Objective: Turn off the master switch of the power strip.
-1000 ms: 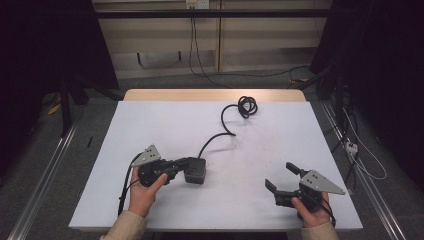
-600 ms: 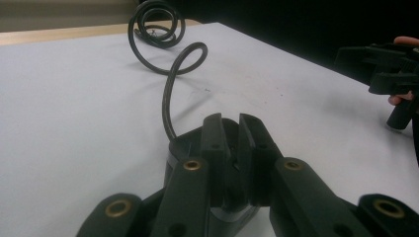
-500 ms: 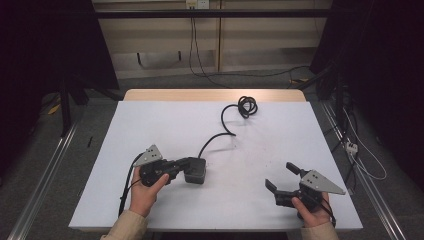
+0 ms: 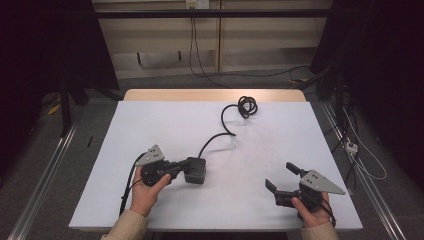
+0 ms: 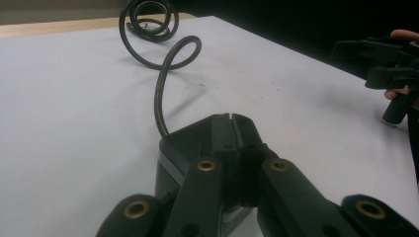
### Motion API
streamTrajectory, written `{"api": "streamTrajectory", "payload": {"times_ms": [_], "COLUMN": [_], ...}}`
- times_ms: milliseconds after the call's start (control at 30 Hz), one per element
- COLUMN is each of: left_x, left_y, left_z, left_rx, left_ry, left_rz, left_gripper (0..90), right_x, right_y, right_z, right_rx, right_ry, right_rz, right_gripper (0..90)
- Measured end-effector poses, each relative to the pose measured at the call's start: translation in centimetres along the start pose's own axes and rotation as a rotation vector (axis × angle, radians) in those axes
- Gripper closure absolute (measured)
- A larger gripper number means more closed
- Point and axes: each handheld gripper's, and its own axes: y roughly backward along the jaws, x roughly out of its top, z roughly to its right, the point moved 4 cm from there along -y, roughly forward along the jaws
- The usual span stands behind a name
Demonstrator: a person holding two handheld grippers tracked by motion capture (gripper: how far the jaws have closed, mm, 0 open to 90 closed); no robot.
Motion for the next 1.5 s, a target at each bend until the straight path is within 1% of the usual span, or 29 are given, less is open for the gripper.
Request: {"api": "streamTrajectory", "payload": {"times_ms": [233, 333, 667, 1033, 1500], "left_x": [-0.10, -0.11, -0.16, -0.24, -0.24], "left_y": [-0.14, -0.15, -0.36, -0.61, -0.76], "left_z": [0.01, 0.02, 0.25, 0.48, 0.62], "left_rx": [-0.002, 0.008, -0.003, -0.006, -0.008], "left_ry": [0.002, -0.001, -0.007, -0.015, -0.014], "left_rz": [-0.016, -0.017, -0.030, -0.043, -0.047], "left_gripper": [90.0, 90.0, 90.0, 90.0, 90.0], "right_x": [-0.01, 0.00, 0.01, 0.01, 0.03], "right_y": [-0.01, -0.01, 0.01, 0.01, 0.02], "right_z": [-0.03, -0.03, -0.03, -0.02, 0.00], "right_rx": [0.001, 0.001, 0.001, 0.001, 0.001], "right_ry": [0.000, 0.001, 0.000, -0.001, 0.000], "right_rz": [-0.002, -0.001, -0.001, 0.001, 0.001], "right_gripper": [5.5, 5.5, 5.5, 5.6, 5.6]}}
